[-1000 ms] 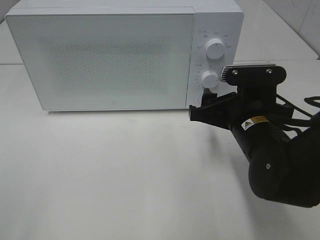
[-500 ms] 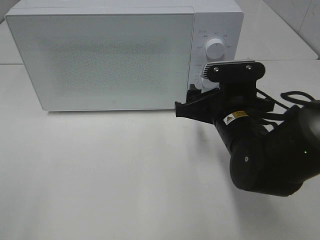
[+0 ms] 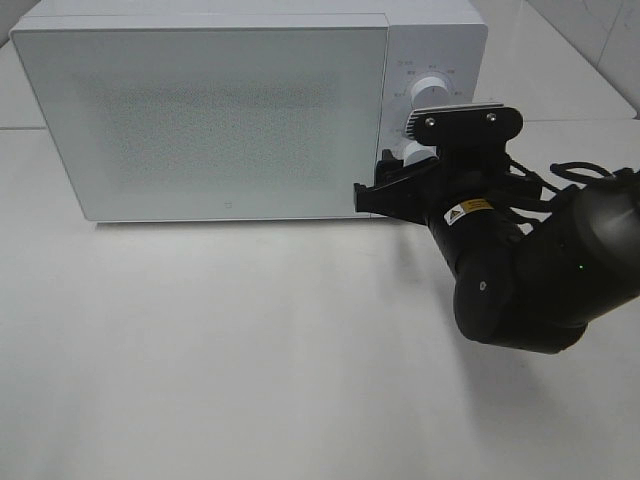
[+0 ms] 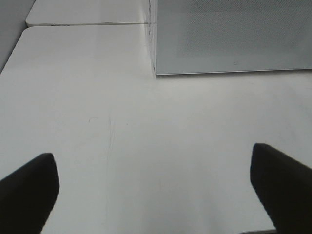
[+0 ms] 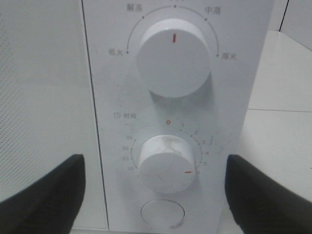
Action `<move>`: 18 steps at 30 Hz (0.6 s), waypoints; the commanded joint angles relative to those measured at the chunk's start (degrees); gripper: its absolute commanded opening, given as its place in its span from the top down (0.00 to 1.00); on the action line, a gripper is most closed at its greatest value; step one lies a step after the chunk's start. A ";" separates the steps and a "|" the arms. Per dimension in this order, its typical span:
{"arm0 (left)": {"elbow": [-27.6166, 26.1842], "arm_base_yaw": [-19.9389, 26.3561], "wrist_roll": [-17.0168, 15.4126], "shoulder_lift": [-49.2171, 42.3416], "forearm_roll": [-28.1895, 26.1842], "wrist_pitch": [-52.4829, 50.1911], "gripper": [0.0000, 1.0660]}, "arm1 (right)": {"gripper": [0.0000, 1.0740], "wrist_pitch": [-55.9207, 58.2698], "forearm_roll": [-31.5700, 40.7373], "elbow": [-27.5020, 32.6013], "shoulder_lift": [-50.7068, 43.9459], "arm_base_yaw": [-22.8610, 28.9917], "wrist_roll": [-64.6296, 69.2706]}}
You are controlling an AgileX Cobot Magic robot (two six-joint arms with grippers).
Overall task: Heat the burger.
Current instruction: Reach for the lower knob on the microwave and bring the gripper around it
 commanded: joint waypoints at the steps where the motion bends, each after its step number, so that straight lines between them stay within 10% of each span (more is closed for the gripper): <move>1: 0.17 0.06 0.11 -1.43 -0.06 -0.11 0.06 | 0.29 -7.39 -1.38 -1.66 1.38 -0.29 -0.46; 18: 0.17 0.06 0.11 -1.43 -0.06 -0.11 0.06 | 0.29 -6.25 -3.84 -6.82 5.90 -4.13 -0.29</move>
